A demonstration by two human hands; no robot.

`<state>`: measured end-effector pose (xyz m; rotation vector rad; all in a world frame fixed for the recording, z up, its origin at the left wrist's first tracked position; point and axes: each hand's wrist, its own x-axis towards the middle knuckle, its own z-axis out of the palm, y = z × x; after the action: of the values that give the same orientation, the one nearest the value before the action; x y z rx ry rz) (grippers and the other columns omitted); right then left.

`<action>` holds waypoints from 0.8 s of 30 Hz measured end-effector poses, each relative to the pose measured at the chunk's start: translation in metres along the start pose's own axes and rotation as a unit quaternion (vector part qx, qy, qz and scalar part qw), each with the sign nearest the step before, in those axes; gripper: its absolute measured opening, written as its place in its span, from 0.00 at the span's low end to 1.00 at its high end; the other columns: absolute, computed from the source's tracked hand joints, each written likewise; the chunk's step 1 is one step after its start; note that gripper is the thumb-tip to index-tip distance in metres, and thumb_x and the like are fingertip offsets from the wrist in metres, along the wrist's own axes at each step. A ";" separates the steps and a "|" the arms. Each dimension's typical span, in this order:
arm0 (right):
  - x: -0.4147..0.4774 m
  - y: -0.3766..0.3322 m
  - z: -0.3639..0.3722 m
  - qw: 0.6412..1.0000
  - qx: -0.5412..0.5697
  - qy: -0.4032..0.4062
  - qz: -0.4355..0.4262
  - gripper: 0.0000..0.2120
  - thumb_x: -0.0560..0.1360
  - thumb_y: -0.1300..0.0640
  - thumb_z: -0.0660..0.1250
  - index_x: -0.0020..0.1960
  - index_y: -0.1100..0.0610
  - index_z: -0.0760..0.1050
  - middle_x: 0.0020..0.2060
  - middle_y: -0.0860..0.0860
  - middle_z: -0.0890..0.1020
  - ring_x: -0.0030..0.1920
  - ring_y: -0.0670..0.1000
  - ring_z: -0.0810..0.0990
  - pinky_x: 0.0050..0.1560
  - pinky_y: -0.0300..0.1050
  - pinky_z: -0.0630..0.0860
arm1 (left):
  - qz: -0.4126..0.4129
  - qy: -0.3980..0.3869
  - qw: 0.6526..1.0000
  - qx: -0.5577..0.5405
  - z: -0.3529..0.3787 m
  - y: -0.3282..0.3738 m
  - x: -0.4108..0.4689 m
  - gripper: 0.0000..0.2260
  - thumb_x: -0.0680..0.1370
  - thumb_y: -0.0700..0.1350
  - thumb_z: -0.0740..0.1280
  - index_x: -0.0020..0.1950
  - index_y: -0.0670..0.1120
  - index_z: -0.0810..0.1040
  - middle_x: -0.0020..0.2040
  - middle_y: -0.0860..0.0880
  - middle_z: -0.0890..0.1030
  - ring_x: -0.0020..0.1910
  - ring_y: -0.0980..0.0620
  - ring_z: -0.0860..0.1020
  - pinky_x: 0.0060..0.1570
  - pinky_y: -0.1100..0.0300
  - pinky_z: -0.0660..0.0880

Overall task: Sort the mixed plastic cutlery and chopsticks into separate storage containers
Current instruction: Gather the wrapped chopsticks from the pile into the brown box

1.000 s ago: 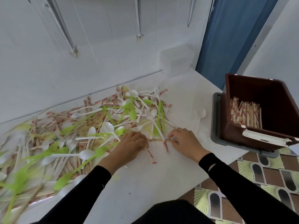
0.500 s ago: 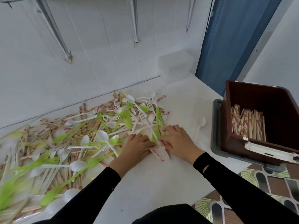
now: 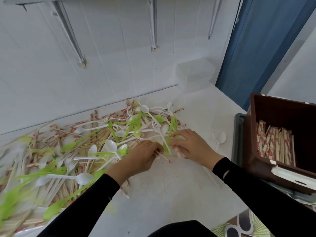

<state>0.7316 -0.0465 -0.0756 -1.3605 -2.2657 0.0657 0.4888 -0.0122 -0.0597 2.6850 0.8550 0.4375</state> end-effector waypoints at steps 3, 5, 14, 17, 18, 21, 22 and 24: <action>0.014 -0.007 -0.023 0.975 0.161 0.086 0.127 0.12 0.80 0.48 0.62 0.54 0.51 0.82 0.54 0.45 0.81 0.57 0.49 0.77 0.59 0.35 0.68 | 0.035 0.031 0.999 -0.019 -0.013 -0.007 0.001 0.16 0.76 0.41 0.56 0.57 0.42 0.80 0.47 0.46 0.80 0.46 0.48 0.77 0.47 0.58 0.73; 0.023 -0.015 -0.041 0.942 0.250 0.117 0.193 0.13 0.83 0.46 0.57 0.53 0.47 0.79 0.52 0.42 0.82 0.56 0.43 0.78 0.57 0.32 0.69 | 0.042 0.037 0.998 -0.004 -0.025 -0.009 0.004 0.14 0.77 0.43 0.57 0.56 0.43 0.80 0.47 0.48 0.79 0.46 0.50 0.76 0.49 0.57 0.74; 0.054 0.004 -0.076 0.855 0.364 0.226 0.293 0.13 0.85 0.53 0.53 0.51 0.56 0.74 0.41 0.53 0.82 0.41 0.50 0.80 0.48 0.45 0.78 | -0.092 0.092 0.970 -0.207 -0.062 -0.012 0.029 0.13 0.82 0.47 0.56 0.56 0.39 0.72 0.44 0.62 0.81 0.44 0.54 0.80 0.44 0.58 0.76; 0.062 0.010 -0.067 0.878 0.324 0.159 0.316 0.13 0.85 0.50 0.53 0.56 0.53 0.74 0.36 0.53 0.81 0.36 0.47 0.78 0.43 0.45 0.77 | -0.098 0.220 0.919 -0.312 -0.071 -0.008 0.038 0.06 0.84 0.39 0.56 0.59 0.40 0.69 0.45 0.55 0.80 0.42 0.46 0.79 0.44 0.56 0.78; 0.067 0.013 -0.061 0.887 0.303 0.121 0.326 0.13 0.85 0.49 0.53 0.58 0.51 0.74 0.36 0.52 0.80 0.35 0.46 0.78 0.42 0.44 0.75 | -0.095 0.253 0.898 -0.348 -0.073 -0.010 0.043 0.06 0.84 0.38 0.55 0.59 0.42 0.69 0.45 0.53 0.79 0.43 0.47 0.79 0.45 0.54 0.79; 0.079 0.020 -0.041 0.907 0.219 -0.001 0.360 0.15 0.85 0.54 0.52 0.61 0.56 0.75 0.45 0.50 0.80 0.42 0.49 0.78 0.42 0.43 0.72 | -0.115 0.277 0.870 -0.391 -0.072 -0.020 0.051 0.06 0.84 0.39 0.56 0.56 0.49 0.67 0.47 0.55 0.79 0.49 0.50 0.79 0.51 0.48 0.78; 0.083 0.023 -0.036 0.912 0.192 -0.026 0.362 0.15 0.84 0.56 0.52 0.61 0.58 0.75 0.51 0.52 0.81 0.48 0.52 0.79 0.47 0.44 0.73 | -0.131 0.271 0.869 -0.392 -0.069 -0.023 0.052 0.08 0.84 0.37 0.56 0.56 0.50 0.67 0.48 0.55 0.78 0.49 0.51 0.79 0.54 0.50 0.77; 0.091 0.029 -0.025 0.924 0.147 -0.056 0.348 0.14 0.81 0.60 0.54 0.58 0.60 0.77 0.57 0.55 0.80 0.58 0.56 0.78 0.58 0.48 0.74 | -0.144 0.260 0.866 -0.403 -0.061 -0.024 0.051 0.13 0.83 0.34 0.56 0.59 0.51 0.68 0.50 0.51 0.78 0.51 0.51 0.78 0.57 0.53 0.76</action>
<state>0.7312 0.0397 -0.0268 -1.9434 -1.6494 0.7026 0.4942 0.0479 -0.0028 1.6505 0.9108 1.1703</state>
